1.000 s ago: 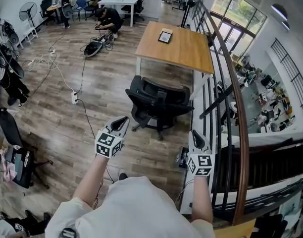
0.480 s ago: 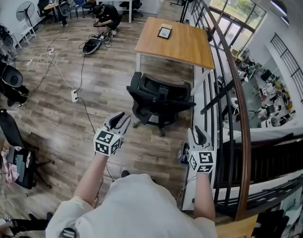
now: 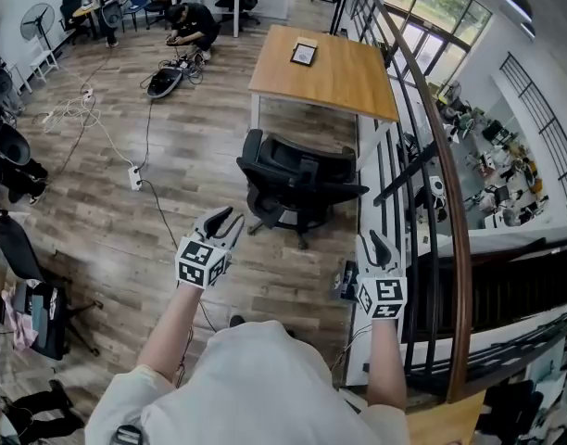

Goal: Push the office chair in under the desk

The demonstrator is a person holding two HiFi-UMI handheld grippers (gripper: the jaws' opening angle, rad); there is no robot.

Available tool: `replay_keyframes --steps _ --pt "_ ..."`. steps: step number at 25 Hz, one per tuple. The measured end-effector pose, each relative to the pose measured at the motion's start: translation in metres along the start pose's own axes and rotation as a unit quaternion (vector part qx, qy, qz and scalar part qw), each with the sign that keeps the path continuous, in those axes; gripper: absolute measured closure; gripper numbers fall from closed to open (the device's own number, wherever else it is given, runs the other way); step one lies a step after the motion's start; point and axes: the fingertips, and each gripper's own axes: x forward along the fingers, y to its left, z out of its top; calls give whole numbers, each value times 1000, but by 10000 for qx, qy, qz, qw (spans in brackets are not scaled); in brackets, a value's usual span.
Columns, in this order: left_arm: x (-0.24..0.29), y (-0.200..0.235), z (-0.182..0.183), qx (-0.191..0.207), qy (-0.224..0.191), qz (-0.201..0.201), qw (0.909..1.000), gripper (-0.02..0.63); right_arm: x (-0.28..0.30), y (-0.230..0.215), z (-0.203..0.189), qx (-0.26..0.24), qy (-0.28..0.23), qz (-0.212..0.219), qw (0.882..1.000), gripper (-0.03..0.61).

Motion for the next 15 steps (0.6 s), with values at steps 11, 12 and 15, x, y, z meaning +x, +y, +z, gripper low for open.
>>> replay_keyframes --steps 11,12,15 --pt "-6 23 -13 33 97 -323 9994 501 1 32 -14 147 192 -270 9993 482" --pt "-7 24 -15 36 114 -357 9993 502 0 35 -16 161 213 -291 9992 482" --pt "-8 26 -17 51 173 -451 9988 502 -1 42 -18 200 267 -352 9988 482"
